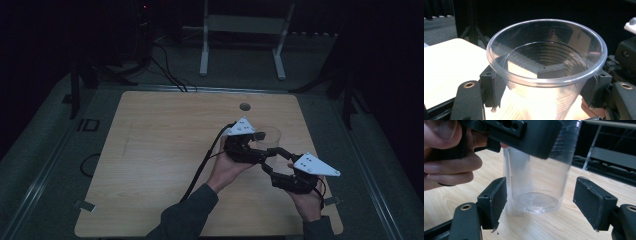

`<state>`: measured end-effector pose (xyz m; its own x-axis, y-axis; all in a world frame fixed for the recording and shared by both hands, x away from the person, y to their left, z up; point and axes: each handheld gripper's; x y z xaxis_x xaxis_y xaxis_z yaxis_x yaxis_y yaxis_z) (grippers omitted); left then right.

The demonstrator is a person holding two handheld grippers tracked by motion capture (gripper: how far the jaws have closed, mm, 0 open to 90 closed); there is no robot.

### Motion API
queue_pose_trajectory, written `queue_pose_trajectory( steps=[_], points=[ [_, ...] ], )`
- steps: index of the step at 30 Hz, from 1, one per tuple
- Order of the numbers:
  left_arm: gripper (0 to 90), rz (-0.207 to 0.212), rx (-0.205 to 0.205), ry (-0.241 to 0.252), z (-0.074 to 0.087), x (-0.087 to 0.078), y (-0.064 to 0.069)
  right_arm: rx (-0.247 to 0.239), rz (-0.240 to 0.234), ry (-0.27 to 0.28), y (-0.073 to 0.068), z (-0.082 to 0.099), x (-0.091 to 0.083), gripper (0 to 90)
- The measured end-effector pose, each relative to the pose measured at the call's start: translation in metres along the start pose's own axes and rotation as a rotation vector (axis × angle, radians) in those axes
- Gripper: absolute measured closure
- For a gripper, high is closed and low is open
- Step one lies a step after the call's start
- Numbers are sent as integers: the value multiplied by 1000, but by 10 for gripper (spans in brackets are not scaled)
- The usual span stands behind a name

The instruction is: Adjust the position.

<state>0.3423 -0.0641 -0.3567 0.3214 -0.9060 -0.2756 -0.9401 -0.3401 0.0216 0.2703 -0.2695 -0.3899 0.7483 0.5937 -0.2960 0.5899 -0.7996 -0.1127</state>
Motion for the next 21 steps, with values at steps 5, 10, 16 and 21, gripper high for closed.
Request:
queue_pose_trajectory(
  steps=[5, 10, 16, 21],
  points=[
    [307, -3, 22, -31, 1, 1, 2, -3, -13, -28, -3, 1, 6, 276],
    [305, -4, 52, -48, 2, 2, 5, 0, -20, -41, -4, 1, 9, 298],
    [301, 4, 55, -52, 3, 5, 7, 21, -18, -48, -2, 3, 12, 353],
    [291, 9, 45, -40, 3, 5, 8, 29, -20, -41, -1, 3, 11, 389]
  ],
)
Point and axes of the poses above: each handheld gripper's, and its own axes: x roughly forward along the jaws, z roughly out of its underside, y roughly to its right, and after that the axes turned 11 degrees about x, right-handed
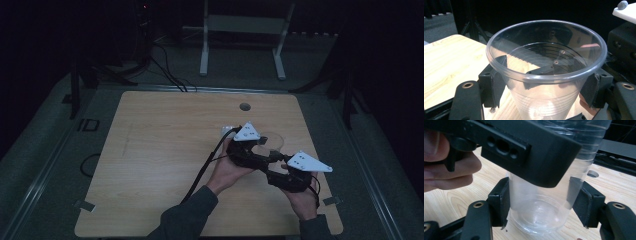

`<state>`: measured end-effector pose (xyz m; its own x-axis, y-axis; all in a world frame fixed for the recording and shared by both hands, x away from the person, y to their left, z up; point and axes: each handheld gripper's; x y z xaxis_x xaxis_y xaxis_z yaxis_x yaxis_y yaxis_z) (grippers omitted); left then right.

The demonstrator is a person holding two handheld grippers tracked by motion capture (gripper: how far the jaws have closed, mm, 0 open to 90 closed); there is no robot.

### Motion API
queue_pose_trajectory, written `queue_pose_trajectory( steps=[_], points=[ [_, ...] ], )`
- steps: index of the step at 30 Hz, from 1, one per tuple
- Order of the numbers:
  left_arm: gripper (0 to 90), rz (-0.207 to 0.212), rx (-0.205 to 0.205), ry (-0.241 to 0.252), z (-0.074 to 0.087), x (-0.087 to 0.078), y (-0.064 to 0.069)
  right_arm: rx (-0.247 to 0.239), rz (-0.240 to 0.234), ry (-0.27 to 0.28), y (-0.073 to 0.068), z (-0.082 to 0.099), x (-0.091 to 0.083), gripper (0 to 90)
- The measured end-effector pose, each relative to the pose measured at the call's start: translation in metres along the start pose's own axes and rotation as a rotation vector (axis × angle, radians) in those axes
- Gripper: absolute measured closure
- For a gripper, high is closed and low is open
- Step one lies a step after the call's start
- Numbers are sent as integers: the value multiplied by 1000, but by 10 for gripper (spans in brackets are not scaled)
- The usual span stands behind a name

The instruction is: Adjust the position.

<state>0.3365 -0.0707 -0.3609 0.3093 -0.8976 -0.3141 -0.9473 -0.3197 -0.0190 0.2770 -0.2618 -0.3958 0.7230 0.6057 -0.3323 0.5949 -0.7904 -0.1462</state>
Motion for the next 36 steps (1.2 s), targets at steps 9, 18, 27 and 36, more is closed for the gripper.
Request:
queue_pose_trajectory(
  steps=[9, 18, 27, 36],
  points=[
    [216, -22, -23, 58, 1, -1, 1, -1, -10, 16, -2, 0, 0, 415],
    [232, -45, -23, 110, 3, -2, 5, 22, -35, 19, -2, 1, 0, 415],
    [249, -57, -39, 146, 5, -2, 6, 13, -31, 11, -2, 2, 1, 417],
    [273, -51, -38, 143, 8, -3, 6, 0, -28, 4, -2, 4, 2, 417]
  ],
)
Point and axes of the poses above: each handheld gripper's, and its own axes: x roughly forward along the jaws, z roughly out of its underside, y roughly to its right, and after that the axes turned 11 degrees about x, right-handed
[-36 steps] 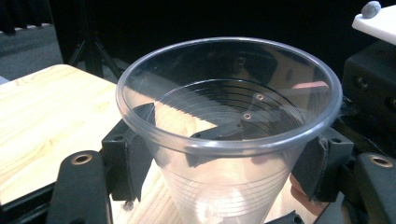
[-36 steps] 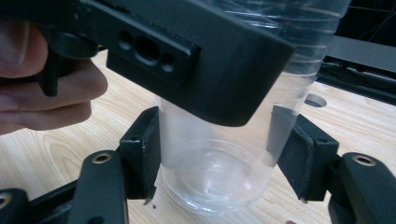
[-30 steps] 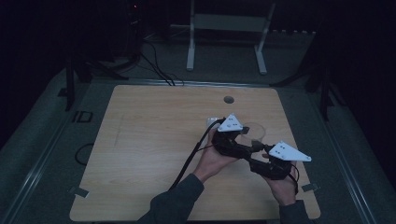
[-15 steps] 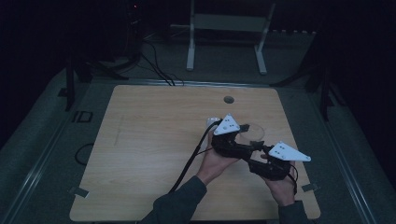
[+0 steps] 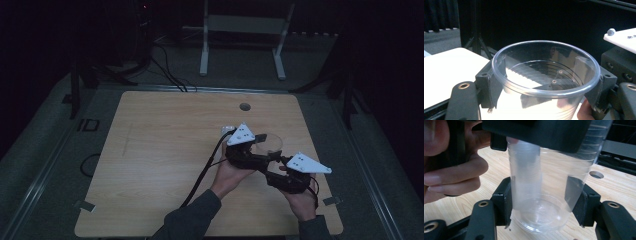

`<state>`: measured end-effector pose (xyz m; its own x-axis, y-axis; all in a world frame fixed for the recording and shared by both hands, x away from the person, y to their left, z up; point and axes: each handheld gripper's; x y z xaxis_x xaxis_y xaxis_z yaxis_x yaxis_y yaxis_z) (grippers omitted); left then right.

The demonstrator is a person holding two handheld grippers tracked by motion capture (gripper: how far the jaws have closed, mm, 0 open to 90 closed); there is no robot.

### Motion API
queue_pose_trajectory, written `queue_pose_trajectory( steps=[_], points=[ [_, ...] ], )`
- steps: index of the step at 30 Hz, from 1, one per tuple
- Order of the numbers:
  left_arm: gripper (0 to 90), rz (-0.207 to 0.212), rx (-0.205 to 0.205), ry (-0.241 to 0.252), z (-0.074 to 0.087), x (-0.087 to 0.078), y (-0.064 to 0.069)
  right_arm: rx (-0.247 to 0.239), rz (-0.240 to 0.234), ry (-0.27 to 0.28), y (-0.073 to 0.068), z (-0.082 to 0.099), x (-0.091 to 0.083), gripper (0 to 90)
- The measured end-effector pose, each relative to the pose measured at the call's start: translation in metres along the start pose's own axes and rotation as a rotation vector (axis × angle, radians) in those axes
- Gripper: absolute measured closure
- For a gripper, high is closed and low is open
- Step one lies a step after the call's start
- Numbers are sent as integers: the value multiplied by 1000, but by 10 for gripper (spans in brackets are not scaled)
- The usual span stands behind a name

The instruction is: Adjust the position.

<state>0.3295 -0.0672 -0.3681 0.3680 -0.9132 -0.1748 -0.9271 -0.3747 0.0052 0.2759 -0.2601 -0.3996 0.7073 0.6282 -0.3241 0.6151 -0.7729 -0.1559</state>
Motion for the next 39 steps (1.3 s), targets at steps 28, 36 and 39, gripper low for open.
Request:
queue_pose_trajectory(
  steps=[28, 36, 39],
  points=[
    [292, -44, 76, -28, 9, 2, 7, 19, -1, -17, 6, 3, -9, 313],
    [292, -57, 83, -19, 13, 1, 8, 24, 0, -30, 8, 6, -10, 313],
    [293, -61, 82, -21, 16, 1, 9, 26, -1, -34, 8, 7, -10, 311]
  ],
)
Point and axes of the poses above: each handheld gripper's, and its own axes: x roughly forward along the jaws, z roughly out of its underside, y roughly to its right, and after that the axes turned 11 degrees about x, right-handed
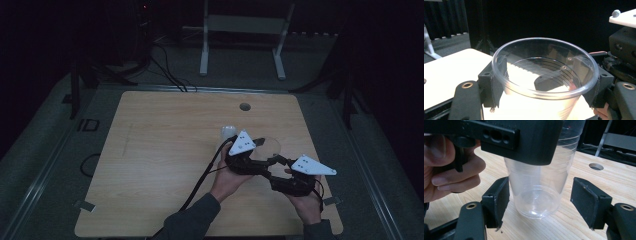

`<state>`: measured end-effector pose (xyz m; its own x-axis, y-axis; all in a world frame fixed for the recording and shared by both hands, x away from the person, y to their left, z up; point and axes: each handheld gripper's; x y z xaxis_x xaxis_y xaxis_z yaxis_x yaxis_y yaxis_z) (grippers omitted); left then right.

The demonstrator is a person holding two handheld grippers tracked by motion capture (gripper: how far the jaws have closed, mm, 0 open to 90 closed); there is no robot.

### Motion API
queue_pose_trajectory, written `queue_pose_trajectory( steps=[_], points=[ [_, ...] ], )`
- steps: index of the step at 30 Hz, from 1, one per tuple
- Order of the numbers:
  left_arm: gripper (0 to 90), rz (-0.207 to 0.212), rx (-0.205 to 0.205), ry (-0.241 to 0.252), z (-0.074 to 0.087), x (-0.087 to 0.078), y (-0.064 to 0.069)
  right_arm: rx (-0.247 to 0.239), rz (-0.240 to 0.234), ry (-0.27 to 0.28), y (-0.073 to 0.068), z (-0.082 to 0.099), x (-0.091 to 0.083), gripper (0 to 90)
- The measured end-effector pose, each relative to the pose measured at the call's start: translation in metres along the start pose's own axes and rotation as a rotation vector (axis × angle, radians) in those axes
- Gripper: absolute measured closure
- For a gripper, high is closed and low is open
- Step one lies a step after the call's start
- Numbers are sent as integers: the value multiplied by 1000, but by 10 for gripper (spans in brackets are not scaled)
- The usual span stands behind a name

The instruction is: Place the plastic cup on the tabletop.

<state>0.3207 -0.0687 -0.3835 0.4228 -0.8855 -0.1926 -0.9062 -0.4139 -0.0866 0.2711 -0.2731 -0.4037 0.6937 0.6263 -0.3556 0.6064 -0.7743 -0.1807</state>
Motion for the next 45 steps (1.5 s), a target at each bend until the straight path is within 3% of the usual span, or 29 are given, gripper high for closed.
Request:
queue_pose_trajectory(
  steps=[45],
  points=[
    [293, -45, 28, 7, 22, -1, 4, 46, 65, 53, 23, 2, -25, 324]
  ],
)
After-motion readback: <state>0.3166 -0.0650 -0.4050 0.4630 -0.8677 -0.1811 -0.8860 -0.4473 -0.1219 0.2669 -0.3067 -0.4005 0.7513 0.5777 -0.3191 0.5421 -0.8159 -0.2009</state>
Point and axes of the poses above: each handheld gripper's, and its own axes: x roughly forward along the jaws, z roughly out of its underside, y roughly to its right, and after that the axes turned 11 degrees about x, right-handed
